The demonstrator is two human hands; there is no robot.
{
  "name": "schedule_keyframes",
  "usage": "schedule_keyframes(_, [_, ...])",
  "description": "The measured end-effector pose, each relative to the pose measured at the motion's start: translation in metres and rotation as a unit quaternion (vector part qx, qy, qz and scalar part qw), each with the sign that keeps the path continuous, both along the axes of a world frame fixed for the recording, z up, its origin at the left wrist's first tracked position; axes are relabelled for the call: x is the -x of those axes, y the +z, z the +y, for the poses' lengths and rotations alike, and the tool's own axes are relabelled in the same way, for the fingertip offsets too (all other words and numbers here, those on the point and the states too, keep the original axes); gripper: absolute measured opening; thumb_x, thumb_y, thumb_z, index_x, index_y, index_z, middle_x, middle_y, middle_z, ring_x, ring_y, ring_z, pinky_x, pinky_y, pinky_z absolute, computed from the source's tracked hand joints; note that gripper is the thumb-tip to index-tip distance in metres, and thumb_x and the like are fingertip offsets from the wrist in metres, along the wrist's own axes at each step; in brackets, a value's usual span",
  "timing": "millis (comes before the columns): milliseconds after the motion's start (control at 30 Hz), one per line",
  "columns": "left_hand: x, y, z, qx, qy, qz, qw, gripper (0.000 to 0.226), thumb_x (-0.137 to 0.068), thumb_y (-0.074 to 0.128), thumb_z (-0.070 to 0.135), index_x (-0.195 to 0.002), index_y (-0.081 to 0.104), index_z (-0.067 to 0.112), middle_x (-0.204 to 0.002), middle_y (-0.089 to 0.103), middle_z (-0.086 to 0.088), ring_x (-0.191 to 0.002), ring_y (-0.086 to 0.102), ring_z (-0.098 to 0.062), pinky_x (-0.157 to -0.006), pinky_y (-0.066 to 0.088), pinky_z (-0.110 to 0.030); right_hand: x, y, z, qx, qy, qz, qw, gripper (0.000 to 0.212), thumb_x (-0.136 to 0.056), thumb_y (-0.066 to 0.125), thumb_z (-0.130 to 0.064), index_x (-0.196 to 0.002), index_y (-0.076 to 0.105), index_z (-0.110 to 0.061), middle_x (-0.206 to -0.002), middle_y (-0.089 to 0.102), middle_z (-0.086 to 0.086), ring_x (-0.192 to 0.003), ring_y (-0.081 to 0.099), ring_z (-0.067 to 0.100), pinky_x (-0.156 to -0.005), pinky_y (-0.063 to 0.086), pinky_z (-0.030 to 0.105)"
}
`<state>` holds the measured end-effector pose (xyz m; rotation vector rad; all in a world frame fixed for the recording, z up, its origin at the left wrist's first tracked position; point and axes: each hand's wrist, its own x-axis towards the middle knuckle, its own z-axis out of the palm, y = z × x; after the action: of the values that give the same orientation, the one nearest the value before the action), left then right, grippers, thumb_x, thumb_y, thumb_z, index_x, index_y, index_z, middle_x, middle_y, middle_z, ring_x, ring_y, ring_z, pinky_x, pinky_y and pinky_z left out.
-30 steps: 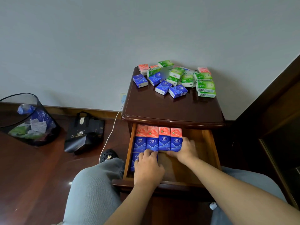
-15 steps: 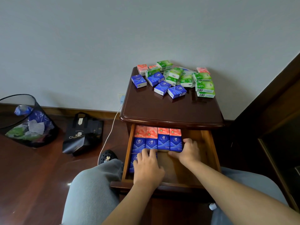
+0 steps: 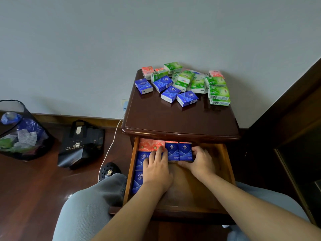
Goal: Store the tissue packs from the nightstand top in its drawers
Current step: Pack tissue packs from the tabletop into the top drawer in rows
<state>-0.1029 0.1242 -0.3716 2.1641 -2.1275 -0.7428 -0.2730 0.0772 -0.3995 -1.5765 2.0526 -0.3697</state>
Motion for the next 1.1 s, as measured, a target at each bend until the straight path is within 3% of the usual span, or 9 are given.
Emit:
schedule_keyframes(133, [0.000,-0.004,-0.006,0.000,0.003,-0.001,1.000,0.081,-0.100,0.052,0.038,-0.165,0.004,0.027,-0.174,0.000,0.000,-0.159,0.000,-0.029,-0.127,0.009,-0.051,0.000,-0.002,-0.010,-0.007,-0.022,-0.033,0.999,0.117,-0.051,0.096,-0.065,-0.146,0.041,-0.023,-0.144,0.054,0.003,-0.134,0.052,0.024,-0.108,0.050,0.044])
schedule_keyframes(267, [0.002,-0.006,-0.006,0.012,0.010,-0.004,1.000,0.078,-0.101,0.049,0.039,-0.165,0.004,0.026,-0.173,0.002,0.000,-0.159,0.000,-0.029,-0.128,0.007,-0.052,-0.006,0.000,-0.019,-0.049,0.026,-0.020,0.998,0.136,-0.046,0.092,-0.074,-0.156,0.024,-0.030,-0.158,0.041,0.003,-0.147,0.040,0.030,-0.118,0.041,0.052])
schedule_keyframes(533, [0.004,-0.009,-0.004,0.014,0.010,-0.002,1.000,0.080,-0.102,0.046,0.039,-0.165,-0.001,0.024,-0.174,-0.003,0.001,-0.159,-0.003,-0.027,-0.128,0.005,-0.053,-0.003,0.001,-0.017,-0.031,0.055,-0.011,0.998,0.127,-0.055,0.093,-0.067,-0.157,0.025,-0.033,-0.158,0.039,0.002,-0.148,0.037,0.029,-0.120,0.038,0.051])
schedule_keyframes(767, [0.010,-0.009,0.013,0.069,0.023,-0.008,0.997,0.052,-0.096,0.050,0.035,-0.145,0.036,0.025,-0.156,0.031,-0.001,-0.144,0.030,-0.024,-0.121,0.027,-0.046,0.003,-0.002,-0.007,-0.014,0.005,-0.057,0.998,0.108,-0.066,0.095,-0.053,-0.155,0.038,-0.026,-0.152,0.047,0.004,-0.143,0.042,0.026,-0.116,0.044,0.049])
schedule_keyframes(1100, [0.009,-0.015,0.003,0.058,-0.009,-0.027,0.998,0.061,-0.100,0.047,0.037,-0.157,0.028,0.026,-0.167,0.018,0.003,-0.155,0.013,-0.026,-0.127,0.013,-0.049,-0.002,-0.010,-0.031,-0.049,0.047,0.003,0.998,0.117,-0.060,0.087,-0.073,-0.154,0.030,-0.033,-0.159,0.042,0.000,-0.149,0.037,0.028,-0.122,0.036,0.050])
